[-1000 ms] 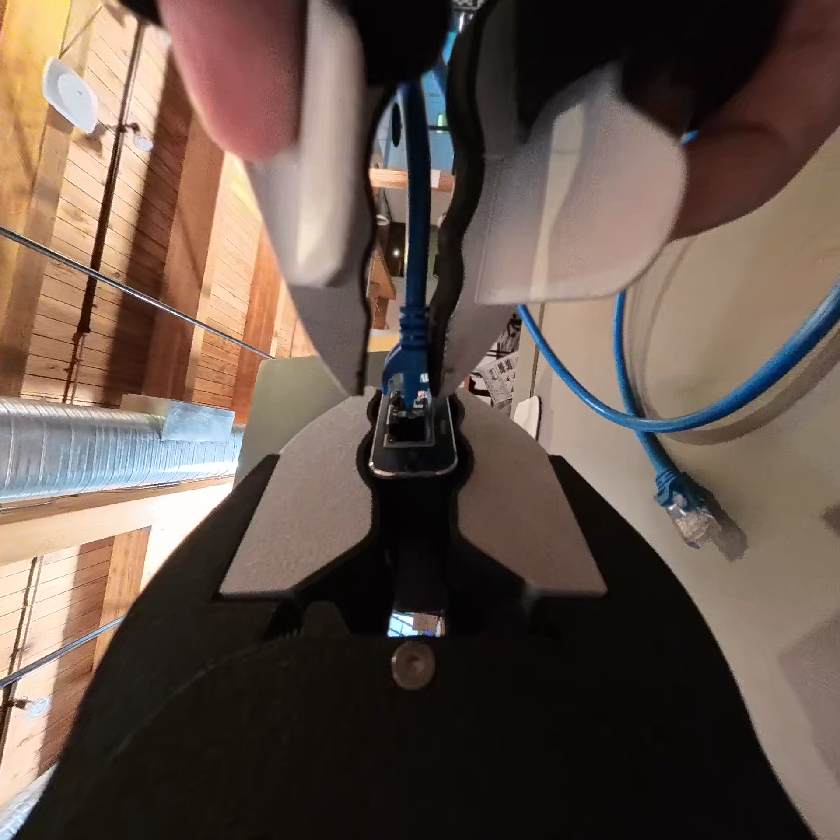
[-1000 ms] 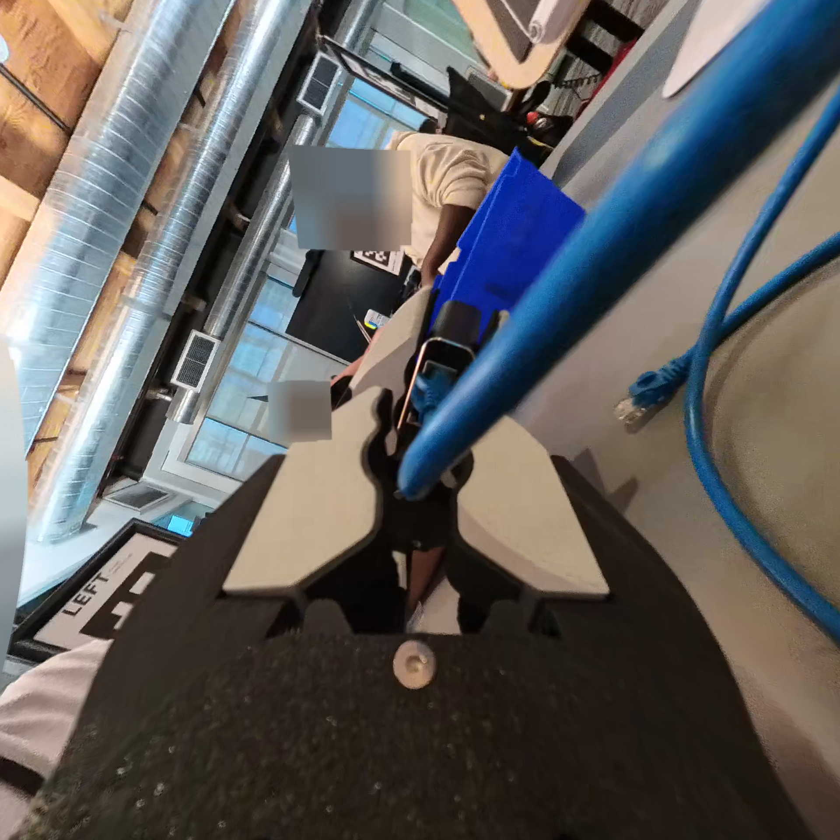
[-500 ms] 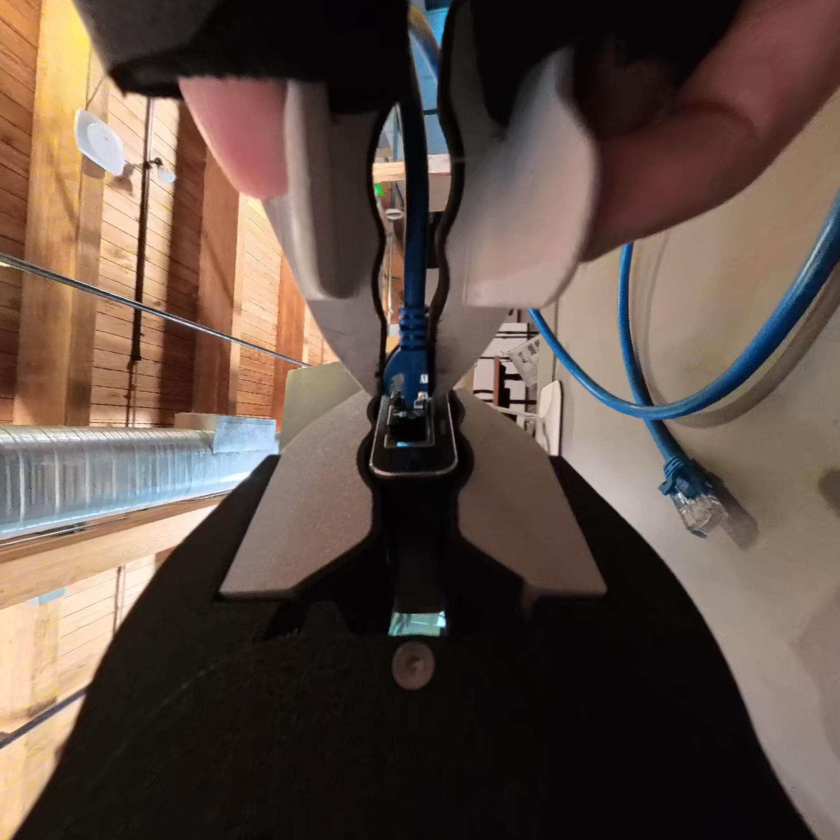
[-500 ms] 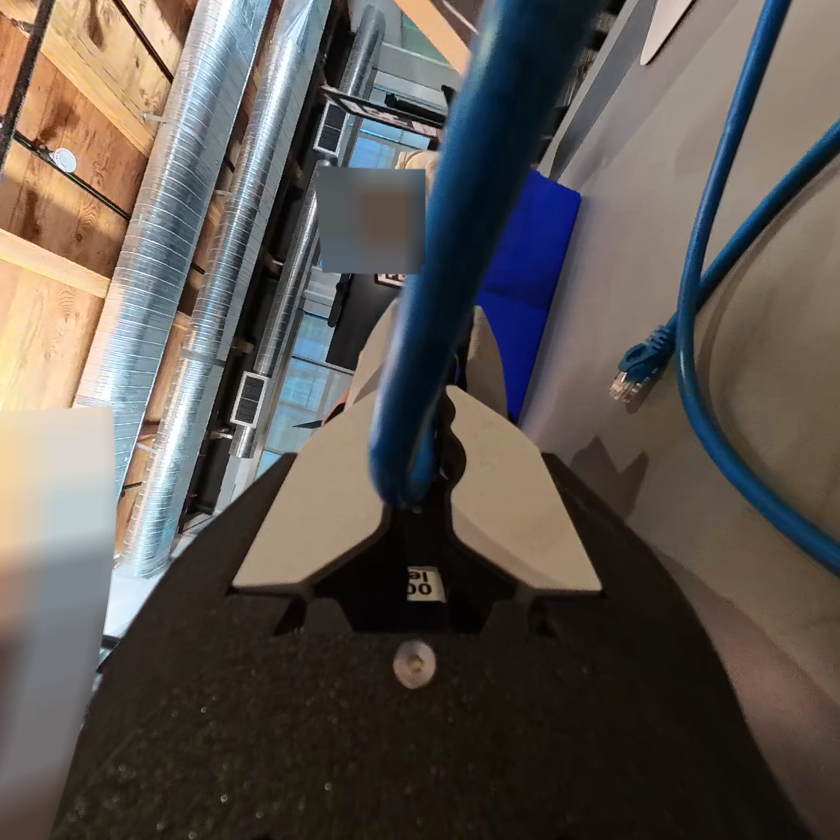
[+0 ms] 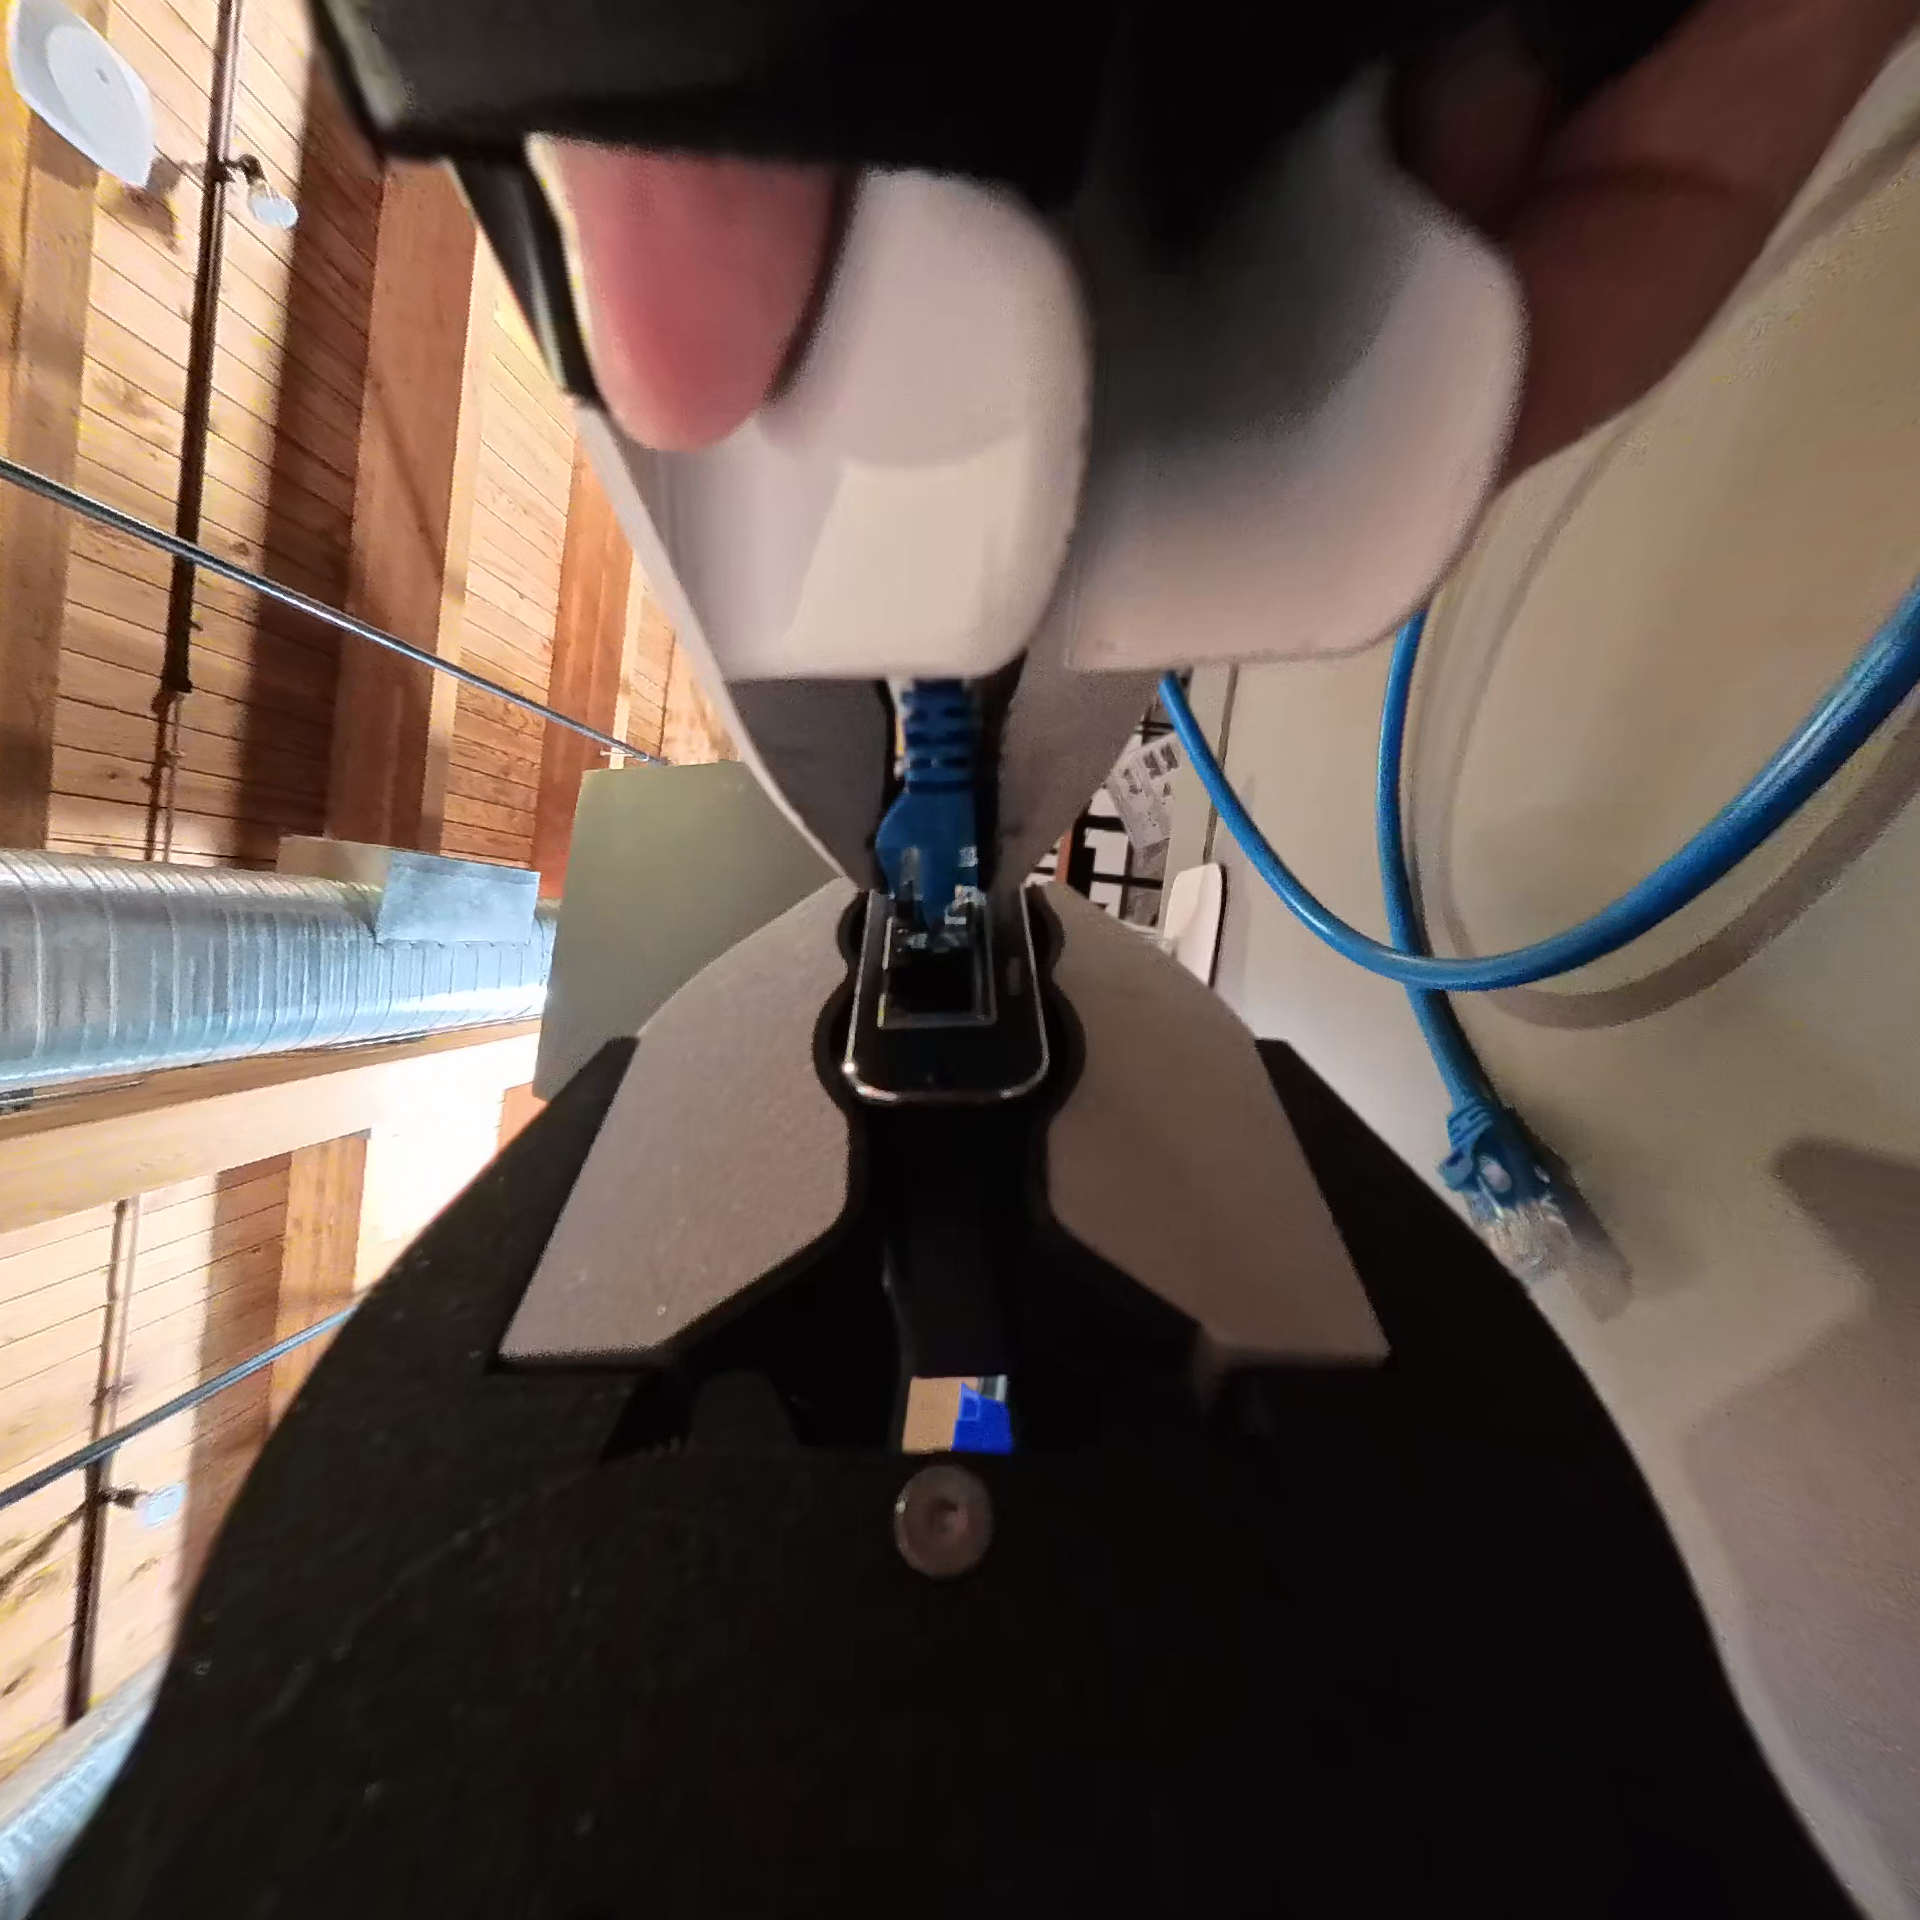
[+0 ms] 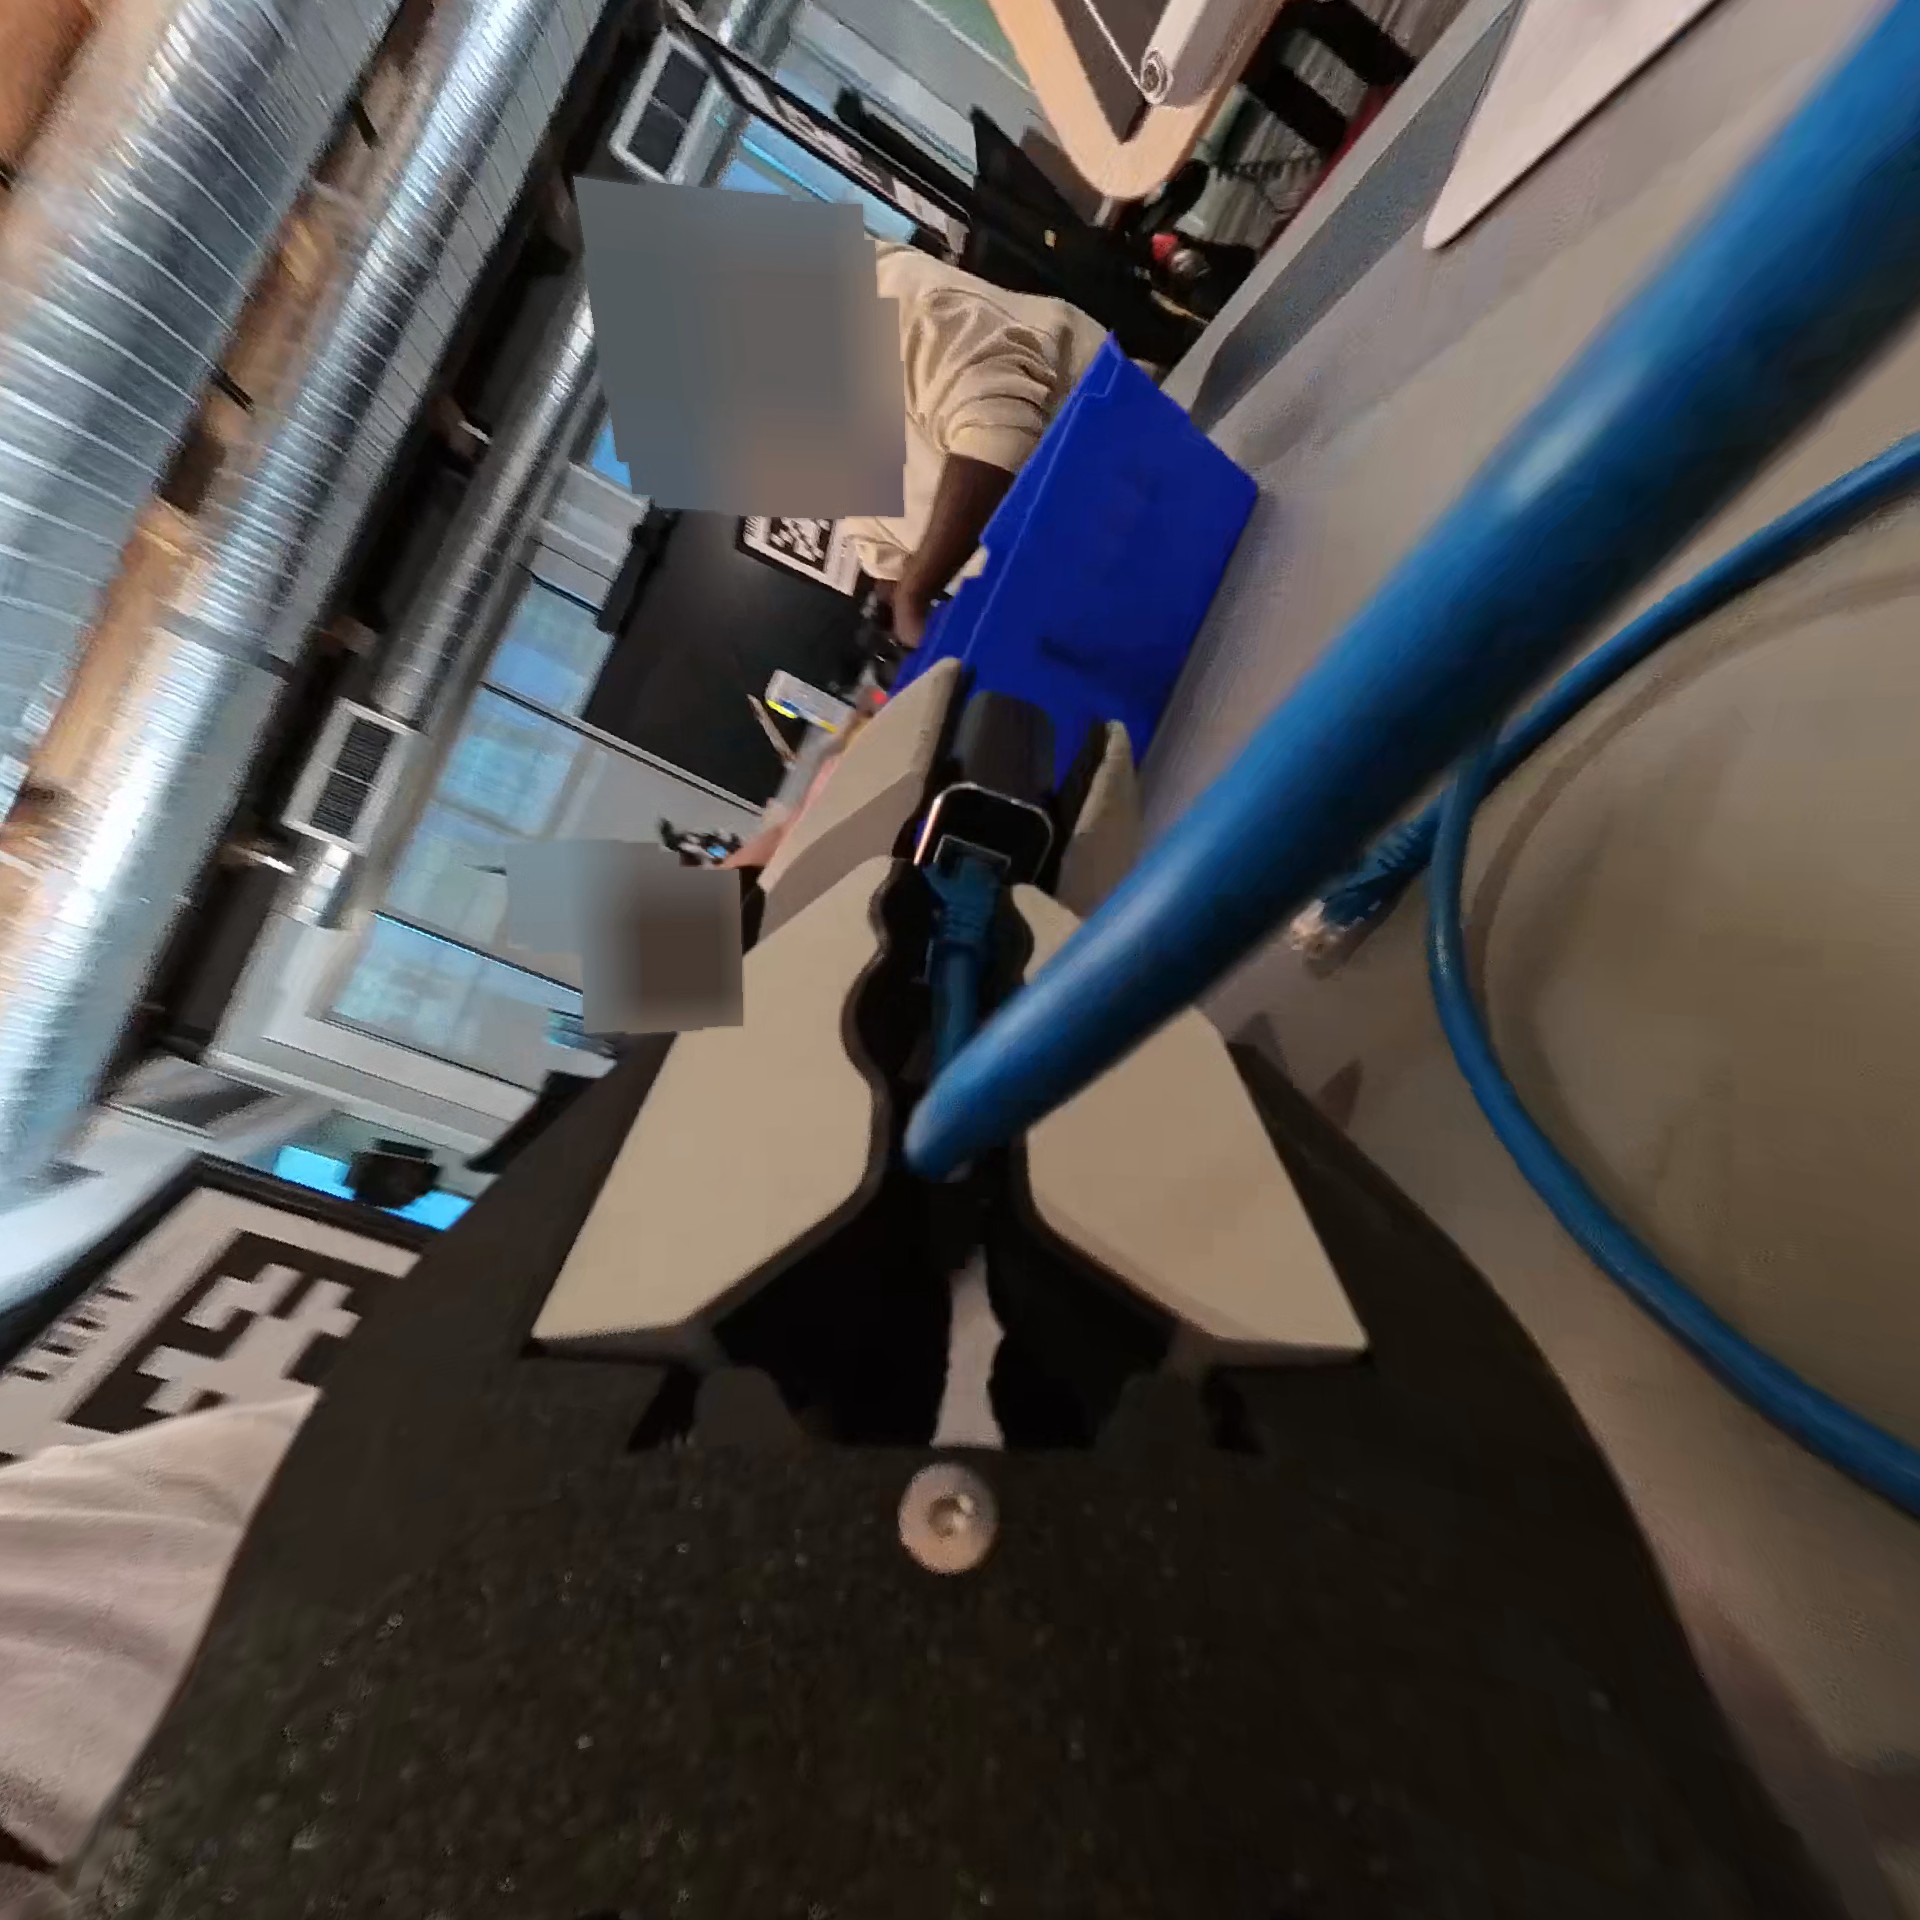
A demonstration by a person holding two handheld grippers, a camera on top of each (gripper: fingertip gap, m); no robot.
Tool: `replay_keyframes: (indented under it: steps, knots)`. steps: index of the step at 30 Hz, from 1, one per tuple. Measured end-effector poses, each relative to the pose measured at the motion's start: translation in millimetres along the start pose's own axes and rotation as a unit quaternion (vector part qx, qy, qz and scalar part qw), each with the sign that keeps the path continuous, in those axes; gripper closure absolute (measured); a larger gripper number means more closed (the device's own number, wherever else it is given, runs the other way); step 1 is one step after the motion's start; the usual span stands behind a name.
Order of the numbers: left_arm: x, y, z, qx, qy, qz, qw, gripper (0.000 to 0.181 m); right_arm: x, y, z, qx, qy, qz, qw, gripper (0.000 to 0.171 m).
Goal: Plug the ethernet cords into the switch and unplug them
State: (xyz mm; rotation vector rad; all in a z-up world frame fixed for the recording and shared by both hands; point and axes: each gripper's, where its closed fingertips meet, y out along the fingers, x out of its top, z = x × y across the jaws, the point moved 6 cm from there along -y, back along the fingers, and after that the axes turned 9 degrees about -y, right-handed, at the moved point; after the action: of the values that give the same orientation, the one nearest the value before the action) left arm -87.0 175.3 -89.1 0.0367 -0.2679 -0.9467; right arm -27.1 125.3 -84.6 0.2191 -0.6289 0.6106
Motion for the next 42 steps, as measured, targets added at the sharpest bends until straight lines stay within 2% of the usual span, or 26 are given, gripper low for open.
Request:
replay_keyframes:
  steps: [3,9,11,13,15,17,19,21,23,25,27,28,30,32,34,36,37,38,40,42]
  knots:
    - [2,-1,6,0.01,-0.002,-0.006,1.0,0.153,3,-2,6,-0.003,-0.019,0.01,1.0,0.158]
    - [4,-2,5,0.032,0.028,-0.014,0.999,0.153,-4,-5,5,0.025,0.068,-0.024,0.997,0.158]
    - [5,-1,3,0.028,0.017,-0.001,0.999,0.154,-4,-5,5,0.018,0.068,-0.027,0.997,0.158]
    - [6,-1,0,-0.005,-0.03,0.005,1.0,0.155,0,-4,5,-0.016,0.007,-0.007,1.0,0.157]
    - [7,-1,-5,-0.072,-0.103,-0.009,0.992,0.138,6,-5,7,-0.066,-0.088,0.032,0.993,0.158]
    - [8,-5,-5,-0.131,-0.168,-0.026,0.977,0.132,16,-6,11,-0.112,-0.188,0.094,0.971,0.158]
    - [9,-10,1,-0.2,-0.261,-0.06,0.943,0.126,26,-5,17,-0.141,-0.293,0.182,0.928,0.158]
    - [8,-11,11,-0.259,-0.349,-0.087,0.896,0.124,34,-5,28,-0.136,-0.374,0.253,0.882,0.158]
    - [5,-11,11,-0.336,-0.425,-0.097,0.835,0.125,39,-5,34,-0.132,-0.405,0.324,0.845,0.158]
    - [1,-10,11,-0.383,-0.474,-0.103,0.786,0.127,38,-6,35,-0.127,-0.447,0.385,0.798,0.158]
    - [2,-13,11,-0.435,-0.508,-0.121,0.734,0.128,31,-4,40,-0.074,-0.474,0.432,0.763,0.157]
    - [3,-15,10,-0.461,-0.517,-0.131,0.709,0.143,30,-2,42,-0.062,-0.483,0.436,0.757,0.157]
    - [1,-15,10,-0.473,-0.533,-0.135,0.689,0.145,33,4,43,-0.053,-0.484,0.435,0.757,0.158]
    - [-3,-12,10,-0.494,-0.556,-0.127,0.656,0.149,33,6,42,-0.033,-0.489,0.423,0.763,0.157]
    - [-7,-10,14,-0.519,-0.594,-0.13,0.601,0.152,36,9,42,-0.006,-0.476,0.374,0.796,0.157]
    - [-10,-9,22,-0.529,-0.639,-0.153,0.536,0.154,42,10,43,0.031,-0.448,0.288,0.846,0.156]
    - [-13,-8,24,-0.533,-0.654,-0.157,0.514,0.155,45,8,43,0.042,-0.428,0.24,0.87,0.156]
    - [-15,-7,25,-0.534,-0.661,-0.157,0.504,0.156,48,6,42,0.052,-0.402,0.199,0.892,0.158]
    - [-17,-7,24,-0.542,-0.666,-0.156,0.489,0.156,45,1,37,0.073,-0.356,0.163,0.917,0.151]
    - [-15,-8,23,-0.557,-0.672,-0.16,0.462,0.156,38,2,28,0.055,-0.355,0.176,0.917,0.144]
